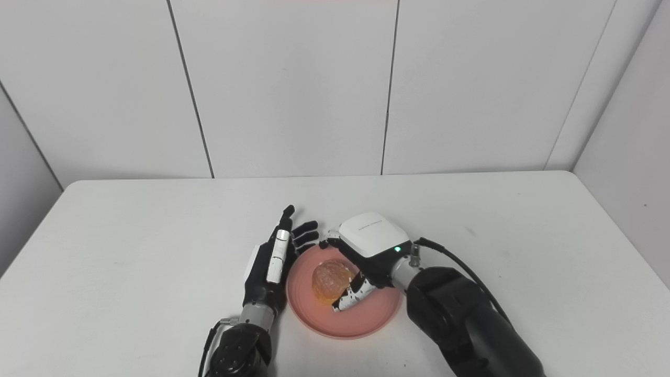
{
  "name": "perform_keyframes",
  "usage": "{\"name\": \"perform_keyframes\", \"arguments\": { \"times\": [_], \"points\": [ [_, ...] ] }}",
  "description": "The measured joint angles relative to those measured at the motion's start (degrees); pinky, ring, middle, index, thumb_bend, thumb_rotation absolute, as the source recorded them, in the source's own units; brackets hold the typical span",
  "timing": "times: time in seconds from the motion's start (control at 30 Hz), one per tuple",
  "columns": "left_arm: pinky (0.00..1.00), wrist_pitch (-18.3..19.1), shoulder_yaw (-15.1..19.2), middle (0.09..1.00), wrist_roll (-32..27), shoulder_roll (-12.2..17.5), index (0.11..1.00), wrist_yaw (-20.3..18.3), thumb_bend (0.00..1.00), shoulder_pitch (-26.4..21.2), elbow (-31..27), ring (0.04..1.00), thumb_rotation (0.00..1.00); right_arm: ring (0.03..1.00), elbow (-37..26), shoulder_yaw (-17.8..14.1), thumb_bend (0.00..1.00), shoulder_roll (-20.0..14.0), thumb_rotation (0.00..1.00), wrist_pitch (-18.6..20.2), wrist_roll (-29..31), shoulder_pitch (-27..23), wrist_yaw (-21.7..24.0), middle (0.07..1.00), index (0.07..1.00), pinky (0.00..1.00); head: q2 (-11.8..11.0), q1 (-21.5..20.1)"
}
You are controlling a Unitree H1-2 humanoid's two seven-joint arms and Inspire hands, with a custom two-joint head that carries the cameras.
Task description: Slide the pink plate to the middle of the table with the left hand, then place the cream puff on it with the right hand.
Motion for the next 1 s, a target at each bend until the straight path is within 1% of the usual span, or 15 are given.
{"name": "perform_keyframes", "arguments": {
  "times": [0.1, 0.17, 0.2, 0.23, 0.3, 0.33, 0.4, 0.47, 0.5, 0.53, 0.63, 0.67, 0.73, 0.83, 1.0],
  "points": [
    [0.75, 0.0, 0.0, 0.766, 0.0, 0.0, 0.945, 0.0, 0.76, 0.0, 0.0, 0.773, 0.93, 0.876, -1.0, -1.0, 1.00, 0.0, 0.40, 0.0, 0.4, 0.4, 0.5, 0.852, 0.776, 0.82, 0.0, -0.1],
    [0.76, 0.0, 0.0, 0.765, 0.0, 0.0, 0.944, 0.0, 0.76, 0.0, 0.0, 0.770, 0.93, 0.814, -1.9, -2.0, 1.00, 0.0, 0.47, 0.0, 1.3, 0.9, 0.1, 0.808, 0.754, 0.72, 0.0, 0.0],
    [0.76, 0.0, 0.0, 0.765, 0.0, 0.0, 0.943, 0.0, 0.76, 0.0, 0.0, 0.770, 0.93, 0.795, -2.2, -2.9, 0.99, 0.0, 0.50, -0.1, 2.4, 1.4, -0.9, 0.794, 0.749, 0.70, 0.0, 0.1],
    [0.76, 0.0, 0.0, 0.772, 0.0, -0.1, 0.940, 0.0, 0.76, 0.0, -0.1, 0.773, 0.92, 0.745, -2.3, -4.0, 0.93, 0.2, 0.60, -0.3, 3.5, 2.1, -2.5, 0.762, 0.738, 0.64, 0.0, 0.1],
    [0.75, 0.0, 0.0, 0.777, 0.0, -0.1, 0.938, 0.0, 0.76, 0.2, -0.2, 0.775, 0.92, 0.718, -2.4, -7.0, 0.89, 0.9, 0.65, -1.3, 6.8, 4.1, -6.7, 0.746, 0.733, 0.61, 0.0, 0.1],
    [0.75, 0.0, 0.1, 0.791, 0.1, 0.0, 0.932, 0.0, 0.76, 0.2, -0.2, 0.795, 0.94, 0.705, -2.2, -8.7, 0.85, 1.5, 0.73, -2.1, 8.9, 5.2, -9.5, 0.744, 0.736, 0.59, 0.0, -0.1],
    [0.74, -0.1, 0.1, 0.802, 0.3, -0.1, 0.923, 0.7, 0.76, 0.3, -0.2, 0.807, 0.96, 0.699, -1.5, -11.8, 0.82, 3.0, 0.79, -4.0, 13.2, 7.5, -14.7, 0.745, 0.739, 0.58, 0.0, -0.1],
    [0.77, -0.7, 0.2, 0.824, 1.5, -0.3, 0.910, 2.1, 0.74, 0.4, -0.1, 0.830, 0.99, 0.710, -0.5, -14.7, 0.82, 5.1, 0.83, -5.1, 18.1, 9.3, -18.4, 0.756, 0.748, 0.60, 0.0, -0.2],
    [0.78, -1.0, 0.1, 0.836, 1.9, -0.3, 0.906, 2.7, 0.75, 0.4, 0.0, 0.844, 0.99, 0.726, 0.3, -16.3, 0.82, 6.5, 0.85, -5.6, 20.7, 9.9, -20.0, 0.763, 0.756, 0.63, 0.0, -0.1],
    [0.82, -1.5, 0.1, 0.866, 2.6, -0.3, 0.899, 3.4, 0.77, 0.4, 0.2, 0.876, 1.00, 0.766, 1.1, -17.7, 0.80, 7.7, 0.90, -6.0, 23.3, 10.3, -21.7, 0.786, 0.782, 0.69, 0.0, 0.1],
    [0.86, -4.1, -0.1, 0.895, 5.0, -0.2, 0.895, 6.2, 0.79, 1.0, 0.7, 0.901, 1.00, 0.813, 6.2, -23.2, 0.78, 12.2, 0.93, -11.1, 33.4, 11.7, -27.8, 0.822, 0.809, 0.73, 0.1, 0.4],
    [0.89, -5.3, -0.5, 0.912, 6.1, -0.1, 0.901, 7.2, 0.80, 1.2, 1.0, 0.919, 1.00, 0.841, 8.7, -25.0, 0.79, 13.9, 0.94, -13.2, 36.9, 12.0, -29.7, 0.842, 0.827, 0.77, 0.1, 0.4],
    [0.96, -5.9, -1.1, 0.941, 8.2, -0.1, 0.919, 9.5, 0.82, 1.3, 1.1, 0.959, 1.00, 0.892, 12.9, -28.0, 0.81, 16.9, 0.95, -15.5, 43.3, 13.1, -32.4, 0.876, 0.853, 0.85, 0.2, 0.2],
    [1.00, -6.0, -1.3, 0.993, 10.2, -0.1, 0.957, 11.9, 0.75, 1.5, 0.9, 0.997, 1.00, 0.909, 17.0, -30.3, 0.87, 19.1, 0.99, -16.4, 50.3, 14.8, -33.4, 0.895, 0.869, 0.91, 0.4, 0.0],
    [1.00, -6.2, -1.7, 1.000, 11.4, 0.0, 0.986, 14.4, 0.69, 2.2, 0.3, 1.000, 1.00, 0.929, 20.0, -32.3, 0.85, 20.1, 1.00, -16.4, 57.1, 15.2, -33.8, 0.911, 0.891, 0.94, 0.4, 0.1]
  ]
}}
